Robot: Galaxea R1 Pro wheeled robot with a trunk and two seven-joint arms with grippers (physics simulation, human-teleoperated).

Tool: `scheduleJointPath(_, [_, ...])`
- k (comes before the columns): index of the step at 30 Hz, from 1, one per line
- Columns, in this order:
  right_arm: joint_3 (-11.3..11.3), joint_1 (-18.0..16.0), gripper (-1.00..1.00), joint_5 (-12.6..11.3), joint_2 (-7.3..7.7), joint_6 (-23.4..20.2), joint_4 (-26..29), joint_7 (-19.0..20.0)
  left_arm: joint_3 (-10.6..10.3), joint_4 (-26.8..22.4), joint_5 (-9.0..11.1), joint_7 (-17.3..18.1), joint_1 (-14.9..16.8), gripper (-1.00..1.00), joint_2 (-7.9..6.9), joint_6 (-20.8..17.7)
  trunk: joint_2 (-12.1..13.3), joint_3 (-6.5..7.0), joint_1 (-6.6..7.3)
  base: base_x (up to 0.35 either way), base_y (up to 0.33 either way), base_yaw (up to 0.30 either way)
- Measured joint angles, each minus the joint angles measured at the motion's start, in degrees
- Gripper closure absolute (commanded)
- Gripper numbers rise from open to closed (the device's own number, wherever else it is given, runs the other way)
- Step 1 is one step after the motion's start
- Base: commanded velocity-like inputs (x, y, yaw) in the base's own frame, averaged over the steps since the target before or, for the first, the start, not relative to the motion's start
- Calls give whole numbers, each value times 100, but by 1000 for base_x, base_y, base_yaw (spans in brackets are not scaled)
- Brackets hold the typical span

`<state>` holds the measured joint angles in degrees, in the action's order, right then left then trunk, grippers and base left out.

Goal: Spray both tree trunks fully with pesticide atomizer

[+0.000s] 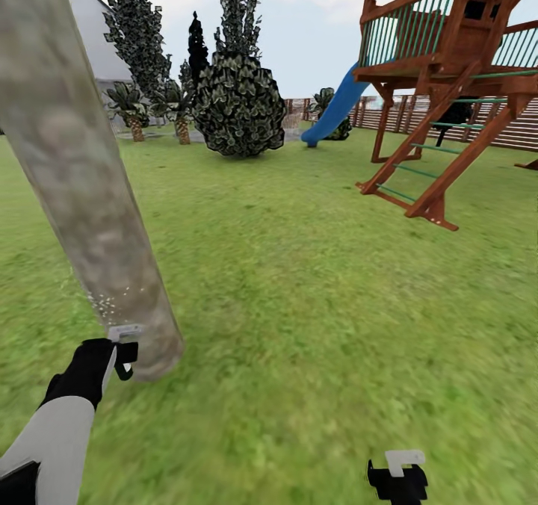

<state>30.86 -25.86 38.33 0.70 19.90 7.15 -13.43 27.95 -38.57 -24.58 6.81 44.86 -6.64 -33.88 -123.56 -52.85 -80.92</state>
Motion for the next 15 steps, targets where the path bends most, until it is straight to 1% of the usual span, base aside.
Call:
scheduleJointPath(3, [0,3,-100,-3,0,0,0,0,1,7,-2,0,0,100,0,0,0,0,0,1,-276,4])
scheduleJointPath(5, [0,0,-100,-2,0,0,0,0,1,4,-3,0,-2,100,0,0,0,0,0,27,-276,118])
scheduleJointPath(13, [0,3,-100,0,-1,-1,-2,0,1,-18,7,1,-36,100,-1,-2,0,0,1,131,-270,263])
scheduleJointPath(15, [0,3,-100,1,0,-1,-2,0,1,-7,12,1,-37,100,-1,-2,0,0,1,158,-261,172])
